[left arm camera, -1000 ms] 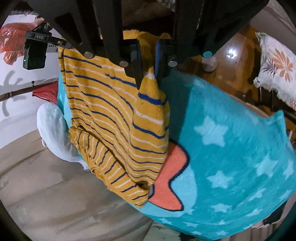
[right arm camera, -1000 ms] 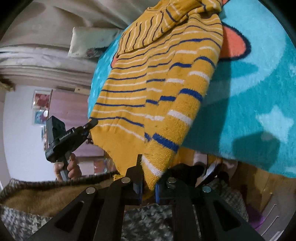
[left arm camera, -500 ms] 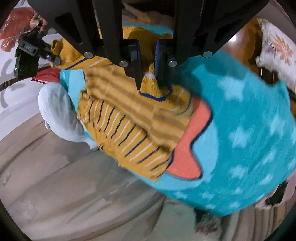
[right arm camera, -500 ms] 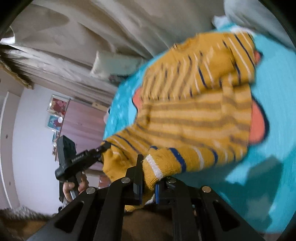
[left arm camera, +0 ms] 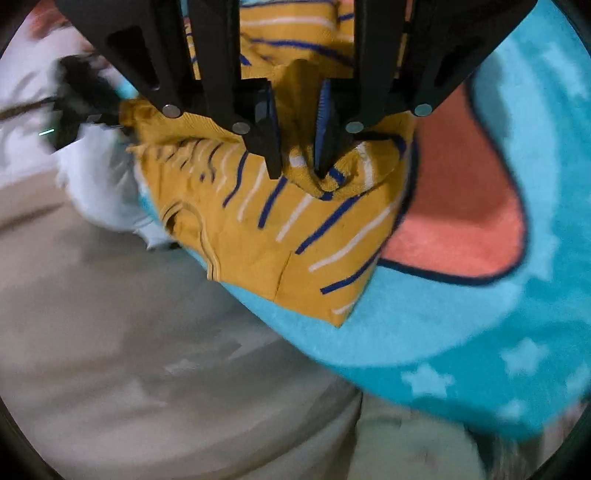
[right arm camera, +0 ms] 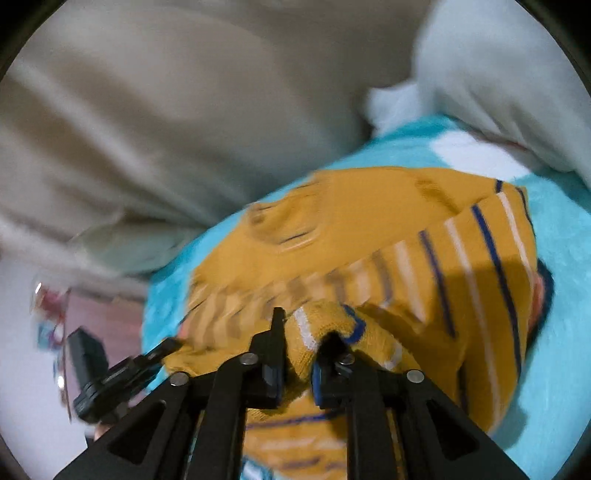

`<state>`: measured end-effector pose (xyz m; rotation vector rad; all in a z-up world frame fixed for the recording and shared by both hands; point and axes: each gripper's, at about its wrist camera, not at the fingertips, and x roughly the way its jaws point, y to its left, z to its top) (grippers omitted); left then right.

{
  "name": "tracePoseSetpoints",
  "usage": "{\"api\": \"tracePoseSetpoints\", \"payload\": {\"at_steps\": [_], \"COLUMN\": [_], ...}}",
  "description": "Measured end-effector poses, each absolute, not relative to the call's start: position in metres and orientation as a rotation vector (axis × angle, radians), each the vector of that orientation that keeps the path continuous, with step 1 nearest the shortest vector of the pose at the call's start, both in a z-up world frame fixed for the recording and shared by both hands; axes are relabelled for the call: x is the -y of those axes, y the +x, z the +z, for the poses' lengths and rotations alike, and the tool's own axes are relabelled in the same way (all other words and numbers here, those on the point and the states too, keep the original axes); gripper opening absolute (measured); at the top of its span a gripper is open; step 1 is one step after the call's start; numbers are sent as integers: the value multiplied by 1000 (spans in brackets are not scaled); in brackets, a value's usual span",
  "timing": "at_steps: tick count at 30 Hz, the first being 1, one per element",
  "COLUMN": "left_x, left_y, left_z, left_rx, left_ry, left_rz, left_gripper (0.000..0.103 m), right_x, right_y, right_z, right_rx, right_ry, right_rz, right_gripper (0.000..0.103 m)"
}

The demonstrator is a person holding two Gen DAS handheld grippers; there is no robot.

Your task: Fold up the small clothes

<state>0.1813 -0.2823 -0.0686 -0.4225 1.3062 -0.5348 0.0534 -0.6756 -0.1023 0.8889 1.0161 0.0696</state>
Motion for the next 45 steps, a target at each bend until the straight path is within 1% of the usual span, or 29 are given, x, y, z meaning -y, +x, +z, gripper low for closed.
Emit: {"api": "tracePoseSetpoints", "payload": {"at_steps": [2, 3, 4, 6, 7, 10, 11, 12, 13, 15, 17, 20, 22, 26, 27, 29, 32, 37, 38, 40, 41, 42, 43, 44, 45], "left_x": [275, 274, 271, 265, 263, 255, 253, 253, 252, 253, 255, 255, 248, 239, 240, 245, 246, 238, 231, 219, 211, 205, 197, 191, 185], "left_y": [191, 193, 195, 197, 197, 186, 179, 173, 167, 152, 135, 117, 111, 102, 101, 97, 96, 108, 106, 100, 92, 86, 76, 68, 62], "left_z": [-69, -66, -61, -51, -48, -42, -42, -43, -45, -53, -63, -78, -86, -92, -93, -92, -87, -71, -66, -56, -48, -42, -34, -28, -24], "left_rx": [-1298, -1279, -1258, -1222, -1214, -1188, -1175, -1167, -1163, -1160, -1161, -1170, -1181, -1185, -1185, -1188, -1175, -1124, -1112, -1098, -1091, -1083, -1061, -1040, -1023], "left_ry": [-494, -498, -490, -493, -495, -426, -372, -328, -283, -200, -124, -54, -61, -91, -75, -19, 49, 130, 138, 102, 71, 58, 51, 50, 48], "left_rz": [-559, -566, -569, -578, -577, -543, -524, -509, -494, -475, -461, -433, -410, -406, -414, -434, -410, -298, -256, -243, -243, -236, -212, -188, -164], "left_gripper": [25, 32, 35, 44, 45, 46, 48, 49, 49, 49, 49, 49, 49, 49, 42, 18, 11, 11, 11, 13, 21, 33, 39, 47, 50], "right_x": [687, 692, 697, 701, 703, 707, 712, 715, 717, 722, 728, 728, 716, 659, 643, 621, 610, 627, 634, 646, 646, 646, 638, 626, 614], "right_y": [66, 69, 72, 71, 71, 73, 73, 72, 72, 73, 68, 59, 52, 51, 51, 54, 54, 58, 55, 44, 37, 31, 27, 25, 24], "right_z": [-123, -130, -137, -141, -142, -136, -133, -128, -123, -113, -100, -80, -69, -74, -78, -87, -95, -113, -113, -104, -94, -86, -75, -63, -56], "right_rx": [-1038, -1042, -1039, -1020, -1006, -982, -974, -963, -954, -942, -918, -878, -861, -977, -1016, -1074, -1118, -1200, -1194, -1171, -1145, -1126, -1102, -1078, -1064], "right_ry": [958, 997, 1048, 1104, 1127, 1142, 1137, 1131, 1124, 1093, 1037, 974, 929, 769, 718, 633, 537, 298, 291, 343, 352, 342, 325, 317, 319], "right_rz": [19, 8, 0, 4, 14, 21, 16, 8, 8, -5, -51, -79, -40, 85, 103, 98, 55, -146, -179, -194, -177, -164, -141, -97, -53], "right_gripper": [15, 16, 18, 27, 30, 34, 39, 43, 44, 53, 56, 56, 56, 56, 56, 56, 56, 55, 54, 55, 56, 56, 56, 56, 56]}}
